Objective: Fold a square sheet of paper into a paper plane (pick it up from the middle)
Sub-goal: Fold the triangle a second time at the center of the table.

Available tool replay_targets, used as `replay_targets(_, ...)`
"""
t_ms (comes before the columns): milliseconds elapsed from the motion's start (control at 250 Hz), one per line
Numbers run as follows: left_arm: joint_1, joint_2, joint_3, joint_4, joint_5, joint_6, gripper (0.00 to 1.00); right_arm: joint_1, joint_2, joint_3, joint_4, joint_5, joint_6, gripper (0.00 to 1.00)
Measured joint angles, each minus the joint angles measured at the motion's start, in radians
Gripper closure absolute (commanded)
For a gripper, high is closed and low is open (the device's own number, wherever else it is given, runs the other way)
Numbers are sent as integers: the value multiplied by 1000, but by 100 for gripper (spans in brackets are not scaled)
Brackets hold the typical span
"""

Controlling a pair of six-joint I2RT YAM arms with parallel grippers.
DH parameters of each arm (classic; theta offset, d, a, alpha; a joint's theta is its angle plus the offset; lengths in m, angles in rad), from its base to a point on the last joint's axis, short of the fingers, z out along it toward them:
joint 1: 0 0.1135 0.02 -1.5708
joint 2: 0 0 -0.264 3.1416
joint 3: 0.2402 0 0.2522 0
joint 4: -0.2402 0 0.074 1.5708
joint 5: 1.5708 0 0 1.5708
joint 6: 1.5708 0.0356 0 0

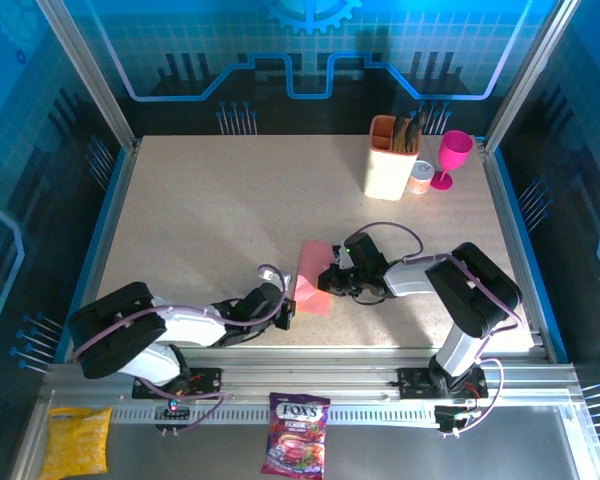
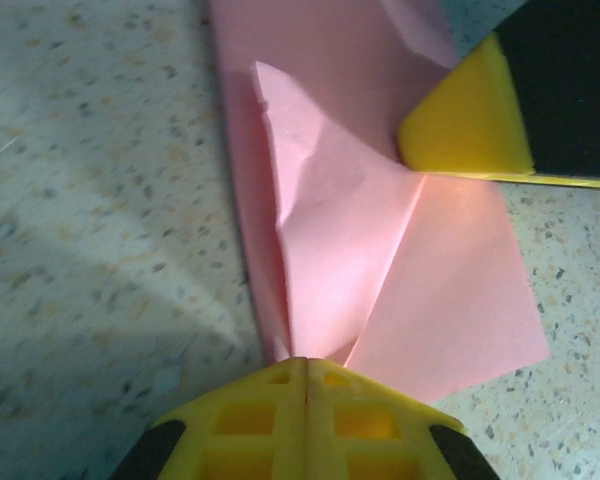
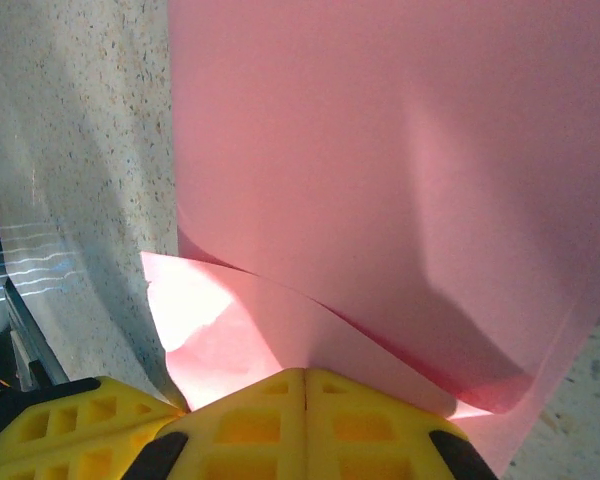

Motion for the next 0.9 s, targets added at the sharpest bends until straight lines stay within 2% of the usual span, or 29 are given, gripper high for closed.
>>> replay_targets(200,-6,-139,-8,-197,-18,-20,100,0,0,0,0,0,0,100)
replay_targets(383,-6,-175,55,-266,-8,31,100,0,0,0,0,-2,0,100)
replay_targets(647,-6,2,200,-182,63,135,100,-1,1,0,0,-3,0,100)
replay_targets(903,8,139,193,-106,86,164,100,-3,0,1,-3,-3,-2,100)
